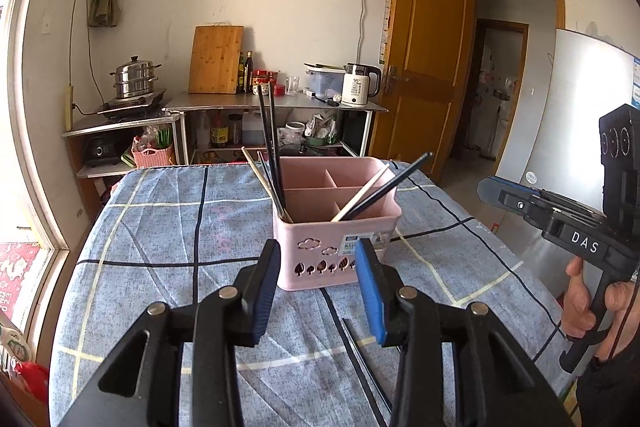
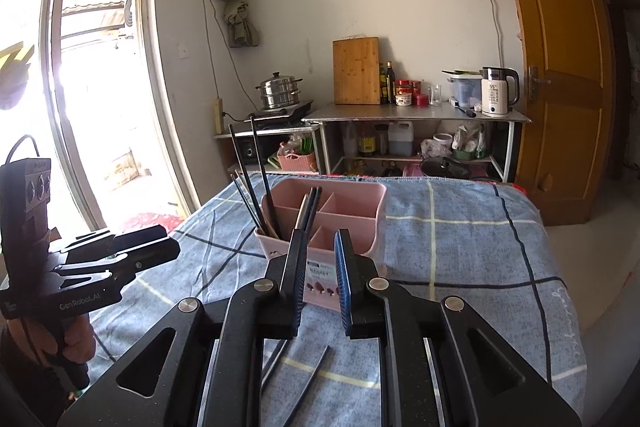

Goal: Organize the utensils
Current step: 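Return to the last chopsticks and close each tool on one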

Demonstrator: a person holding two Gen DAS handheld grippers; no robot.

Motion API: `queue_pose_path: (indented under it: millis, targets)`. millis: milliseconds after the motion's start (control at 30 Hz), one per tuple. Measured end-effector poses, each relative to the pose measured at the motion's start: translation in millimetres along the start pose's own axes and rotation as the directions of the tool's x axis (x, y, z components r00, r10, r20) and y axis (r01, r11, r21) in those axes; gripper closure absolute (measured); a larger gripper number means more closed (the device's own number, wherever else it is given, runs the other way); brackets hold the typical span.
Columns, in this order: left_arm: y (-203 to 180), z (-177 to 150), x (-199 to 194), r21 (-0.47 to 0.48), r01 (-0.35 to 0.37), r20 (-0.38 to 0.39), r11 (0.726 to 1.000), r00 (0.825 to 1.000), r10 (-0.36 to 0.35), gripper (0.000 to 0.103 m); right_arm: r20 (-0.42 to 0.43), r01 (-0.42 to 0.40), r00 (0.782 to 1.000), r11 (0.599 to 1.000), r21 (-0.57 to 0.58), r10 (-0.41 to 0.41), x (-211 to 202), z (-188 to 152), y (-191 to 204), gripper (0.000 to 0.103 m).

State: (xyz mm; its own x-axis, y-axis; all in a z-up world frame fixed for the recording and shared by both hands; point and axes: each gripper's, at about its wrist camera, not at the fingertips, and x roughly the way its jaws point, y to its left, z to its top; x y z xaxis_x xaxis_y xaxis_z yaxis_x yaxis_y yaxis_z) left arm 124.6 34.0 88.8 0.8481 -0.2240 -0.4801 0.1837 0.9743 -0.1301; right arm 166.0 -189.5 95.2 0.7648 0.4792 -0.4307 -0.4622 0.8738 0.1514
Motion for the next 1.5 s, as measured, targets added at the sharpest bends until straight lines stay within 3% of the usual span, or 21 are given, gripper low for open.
queue_pose_path:
  millis: [167,600,933,1500]
  targets:
    - [-11,-22,-5,0.007,0.004,-0.017,1.000,1.000,-0.004,0.062,-0.022,-0.017,1.000,0.999,0.032,0.017,-12,-27,-2,0.081]
    - [-27,-72,-9,-0.001,0.016,-0.084,1.000,0.996,-0.016,0.062,-0.118,-0.016,0.993,0.998,0.053,0.022,-19,-77,4,0.081]
    - [-30,-91,0,-0.030,0.022,-0.140,0.999,0.990,-0.026,0.062,-0.189,0.004,0.982,0.997,0.076,0.011,-6,-99,1,0.081]
    - [-17,-103,28,-0.097,0.003,-0.226,0.995,0.974,-0.025,0.062,-0.396,0.023,0.918,0.998,0.063,0.004,58,-137,16,0.081]
